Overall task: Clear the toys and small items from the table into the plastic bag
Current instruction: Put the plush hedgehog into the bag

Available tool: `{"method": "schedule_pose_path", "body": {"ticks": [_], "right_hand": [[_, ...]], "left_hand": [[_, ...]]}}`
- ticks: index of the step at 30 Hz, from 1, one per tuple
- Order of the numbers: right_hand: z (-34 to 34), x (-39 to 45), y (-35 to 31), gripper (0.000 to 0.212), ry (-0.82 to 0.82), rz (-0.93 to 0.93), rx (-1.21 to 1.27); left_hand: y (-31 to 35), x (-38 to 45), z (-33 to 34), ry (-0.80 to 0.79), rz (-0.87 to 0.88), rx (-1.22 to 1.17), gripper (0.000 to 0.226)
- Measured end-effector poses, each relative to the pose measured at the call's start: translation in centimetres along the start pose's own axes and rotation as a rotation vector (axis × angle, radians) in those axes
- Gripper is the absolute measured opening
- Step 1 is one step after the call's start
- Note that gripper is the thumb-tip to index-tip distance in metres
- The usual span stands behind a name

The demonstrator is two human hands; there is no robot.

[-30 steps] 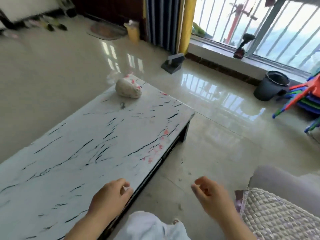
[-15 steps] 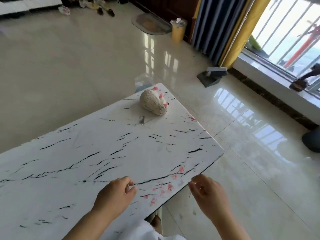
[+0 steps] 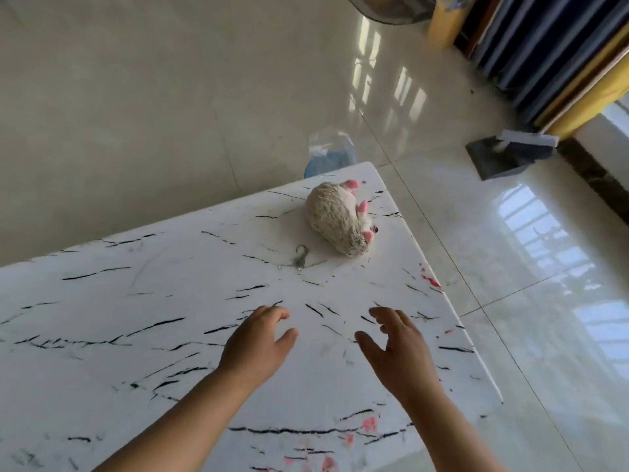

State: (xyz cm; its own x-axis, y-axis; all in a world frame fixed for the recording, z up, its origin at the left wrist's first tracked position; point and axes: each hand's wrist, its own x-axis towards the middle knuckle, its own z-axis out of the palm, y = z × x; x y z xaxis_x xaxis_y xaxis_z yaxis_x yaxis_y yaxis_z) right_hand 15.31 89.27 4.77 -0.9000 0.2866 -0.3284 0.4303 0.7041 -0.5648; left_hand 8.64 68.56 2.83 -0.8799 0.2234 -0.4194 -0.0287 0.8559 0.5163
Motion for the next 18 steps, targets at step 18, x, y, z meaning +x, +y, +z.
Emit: {"method": "schedule_pose_path", "body": {"ticks": [18], "right_hand": [[7.2, 24.4, 5.1, 0.098, 0.178, -0.183, -0.144]], "left_hand": [[-3.9, 24.3, 12.3, 0.209, -0.036, 0.248, 0.044]]}}
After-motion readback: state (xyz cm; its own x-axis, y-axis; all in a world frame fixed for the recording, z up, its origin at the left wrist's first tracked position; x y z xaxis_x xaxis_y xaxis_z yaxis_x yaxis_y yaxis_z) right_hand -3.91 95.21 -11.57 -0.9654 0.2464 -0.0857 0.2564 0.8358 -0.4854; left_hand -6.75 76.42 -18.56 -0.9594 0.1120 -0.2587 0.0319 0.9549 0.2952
